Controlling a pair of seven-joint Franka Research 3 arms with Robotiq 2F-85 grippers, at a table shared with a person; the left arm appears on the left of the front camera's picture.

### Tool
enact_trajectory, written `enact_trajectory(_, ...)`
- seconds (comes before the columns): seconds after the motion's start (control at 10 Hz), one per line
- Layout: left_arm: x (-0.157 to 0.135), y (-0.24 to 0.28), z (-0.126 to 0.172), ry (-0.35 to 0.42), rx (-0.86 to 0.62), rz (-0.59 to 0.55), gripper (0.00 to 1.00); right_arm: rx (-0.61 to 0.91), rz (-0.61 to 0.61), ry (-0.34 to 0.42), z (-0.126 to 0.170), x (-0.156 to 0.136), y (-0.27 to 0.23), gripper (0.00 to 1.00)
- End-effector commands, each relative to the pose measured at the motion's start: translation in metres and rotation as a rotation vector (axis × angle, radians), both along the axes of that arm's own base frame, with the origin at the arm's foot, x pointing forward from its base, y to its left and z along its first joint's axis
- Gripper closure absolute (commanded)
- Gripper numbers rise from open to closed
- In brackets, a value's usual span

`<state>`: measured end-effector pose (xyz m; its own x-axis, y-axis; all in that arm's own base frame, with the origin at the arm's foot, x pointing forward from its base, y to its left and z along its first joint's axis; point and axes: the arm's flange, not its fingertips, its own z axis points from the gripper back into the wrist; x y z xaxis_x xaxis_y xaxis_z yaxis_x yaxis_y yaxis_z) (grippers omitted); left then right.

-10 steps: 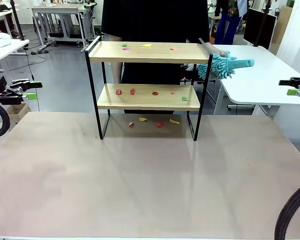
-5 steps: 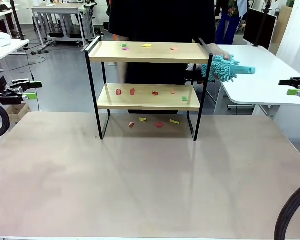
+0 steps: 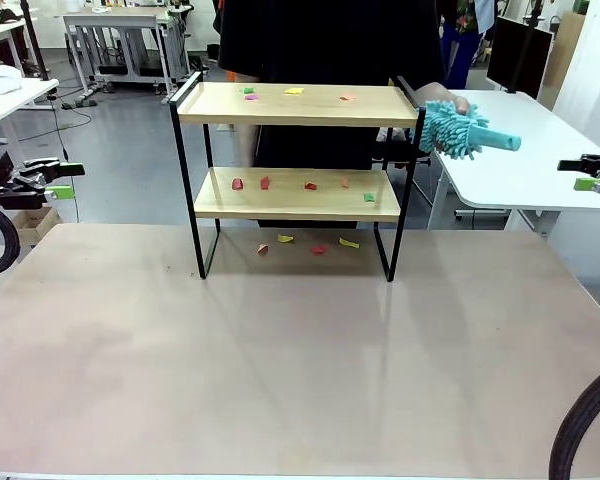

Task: Clean the shelf.
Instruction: Pick up the Duster handed by the human.

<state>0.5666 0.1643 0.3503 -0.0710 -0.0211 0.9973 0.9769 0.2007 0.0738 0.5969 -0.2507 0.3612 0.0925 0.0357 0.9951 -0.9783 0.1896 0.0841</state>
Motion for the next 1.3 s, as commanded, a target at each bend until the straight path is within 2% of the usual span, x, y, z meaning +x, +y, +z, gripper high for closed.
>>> enact_trajectory(0.0,0.0,-0.001,0.0,-0.003,0.01,-0.003,0.0,0.0,0.0,0.0,0.0,0.0,0.0,0.0)
enact_trajectory(0.2,0.0,-0.001,0.0,-0.003,0.01,-0.003,0.0,-0.04,-0.049,0.015,0.051,-0.011,0.013,0.0)
enact_trajectory(0.4,0.0,-0.001,0.0,-0.003,0.01,-0.003,0.0,-0.054,-0.036,0.061,0.106,-0.028,0.026,0.0)
enact_trajectory(0.6,0.0,-0.001,0.0,-0.003,0.01,-0.003,0.0,-0.158,-0.088,0.11,0.153,-0.047,0.046,0.0)
enact_trajectory(0.7,0.0,-0.001,0.0,-0.003,0.01,-0.003,0.0,-0.208,-0.14,0.155,0.178,-0.057,0.061,0.0)
enact_trajectory(0.9,0.0,-0.001,0.0,-0.003,0.01,-0.003,0.0,-0.33,-0.327,0.266,0.213,-0.078,0.094,0.0)
enact_trajectory(1.1,0.0,-0.001,0.0,-0.003,0.01,-0.003,0.0,-0.452,-0.49,0.345,0.24,-0.097,0.131,0.0)
enact_trajectory(1.2,0.0,-0.001,0.0,-0.003,0.01,-0.003,0.0,-0.51,-0.57,0.354,0.244,-0.099,0.145,0.0)
